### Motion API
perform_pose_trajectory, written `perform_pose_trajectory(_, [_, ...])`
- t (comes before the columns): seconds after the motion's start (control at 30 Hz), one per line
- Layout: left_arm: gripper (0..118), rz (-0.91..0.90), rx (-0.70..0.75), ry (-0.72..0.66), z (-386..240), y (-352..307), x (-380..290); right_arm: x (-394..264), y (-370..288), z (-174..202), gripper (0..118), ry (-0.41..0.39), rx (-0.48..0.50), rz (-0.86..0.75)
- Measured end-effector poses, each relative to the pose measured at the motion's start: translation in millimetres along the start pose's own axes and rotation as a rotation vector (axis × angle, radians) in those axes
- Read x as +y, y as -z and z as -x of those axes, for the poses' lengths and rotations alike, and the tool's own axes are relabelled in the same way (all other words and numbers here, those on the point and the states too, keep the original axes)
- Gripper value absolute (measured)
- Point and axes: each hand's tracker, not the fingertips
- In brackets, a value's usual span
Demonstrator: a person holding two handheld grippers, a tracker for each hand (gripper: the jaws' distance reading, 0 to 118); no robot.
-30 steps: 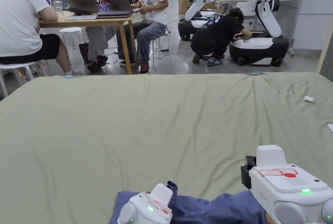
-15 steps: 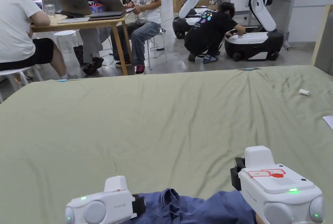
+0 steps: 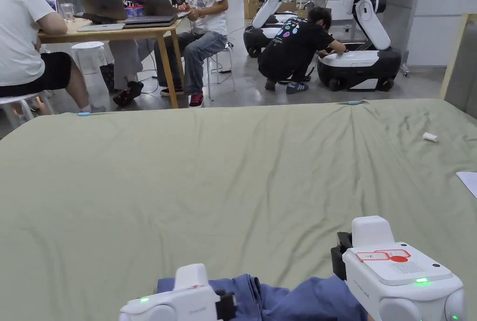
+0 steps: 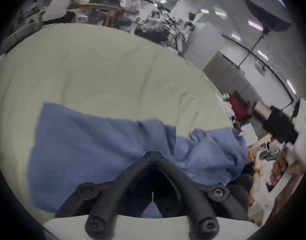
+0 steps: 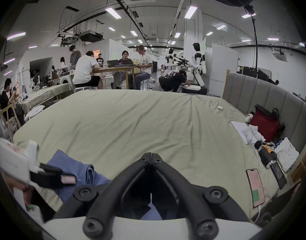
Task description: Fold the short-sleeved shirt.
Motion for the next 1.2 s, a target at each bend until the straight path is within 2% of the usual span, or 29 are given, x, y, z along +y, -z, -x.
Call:
perform_pose_trajectory(0.1, [1, -0.128, 0.065, -0.104, 39, -41, 13, 1, 3, 7, 0, -0.006, 0.008, 0.004])
perform_pose_trajectory(0.13, [22, -0.158, 0.081, -0.164, 54, -51, 16, 2, 4, 10, 0, -0.006, 0.01, 0.004])
perform_pose_trajectory(0.2, [84, -0.196, 0.1, -0.311, 90, -70, 20, 5, 6, 19, 0, -0.014, 0.022, 0.0])
perform_pose_trajectory(0.23, [109, -0.199, 0.103, -0.35, 102, -74, 19, 7, 7, 23, 0, -0.019, 0.026, -0.001])
perform_pose_trajectory(0.27, [112, -0.215, 0.072, -0.4, 116, -79, 16, 12, 4, 29, 0, -0.024, 0.029, -0.003])
perform_pose_trajectory(0.33, [112, -0.18, 0.014, -0.509, 136, -76, 12, 16, 5, 39, 0, -0.035, 0.038, -0.007])
perform_pose_trajectory(0.43, [112, -0.035, -0.103, -0.656, 159, -53, -4, 22, 3, 51, 0, -0.05, 0.049, -0.012])
perform_pose_trajectory(0.5, [113, -0.055, -0.206, -0.761, 163, -34, -18, 24, 2, 56, 0, -0.057, 0.053, -0.016])
perform_pose_trajectory(0.57, [112, -0.093, -0.309, -0.79, 159, -27, -22, 23, 6, 56, 0, -0.063, 0.052, -0.014])
perform_pose_trajectory(0.6, [111, -0.044, -0.377, -0.806, 153, -19, -22, 23, 6, 56, 0, -0.068, 0.049, -0.013])
perform_pose_trajectory(0.63, [107, -0.024, -0.432, -0.816, 154, -9, -21, 24, 5, 55, 0, -0.071, 0.044, -0.012])
perform_pose_trajectory(0.67, [98, -0.027, -0.434, -0.81, 144, -8, -25, 26, 1, 55, 0, -0.074, 0.041, -0.011])
perform_pose_trajectory(0.7, [80, -0.031, -0.404, -0.797, 139, -6, -27, 26, 0, 53, 0, -0.075, 0.038, -0.01])
perform_pose_trajectory(0.73, [23, -0.033, -0.348, -0.773, 136, -6, -26, 25, -1, 51, 0, -0.075, 0.032, -0.007])
perform_pose_trajectory(0.77, [15, -0.032, -0.288, -0.758, 135, -2, -26, 24, -2, 48, 0, -0.075, 0.028, -0.007])
perform_pose_trajectory(0.83, [15, -0.015, -0.174, -0.778, 136, 1, -27, 21, 1, 42, 0, -0.07, 0.017, -0.002])
perform_pose_trajectory(0.9, [15, -0.053, -0.209, -0.681, 135, -10, -20, 19, 0, 38, 0, -0.062, 0.009, 0.004])
perform_pose_trajectory(0.97, [14, -0.092, -0.128, -0.621, 136, -25, -10, 17, -4, 35, 0, -0.061, 0.006, 0.008])
perform_pose_trajectory(1.07, [14, -0.195, 0.075, -0.477, 141, -54, 12, 13, -2, 27, 0, -0.048, -0.002, 0.014])
perform_pose_trajectory(1.2, [14, -0.199, 0.289, -0.182, 130, -76, 33, 10, -3, 19, 0, -0.037, -0.008, 0.011])
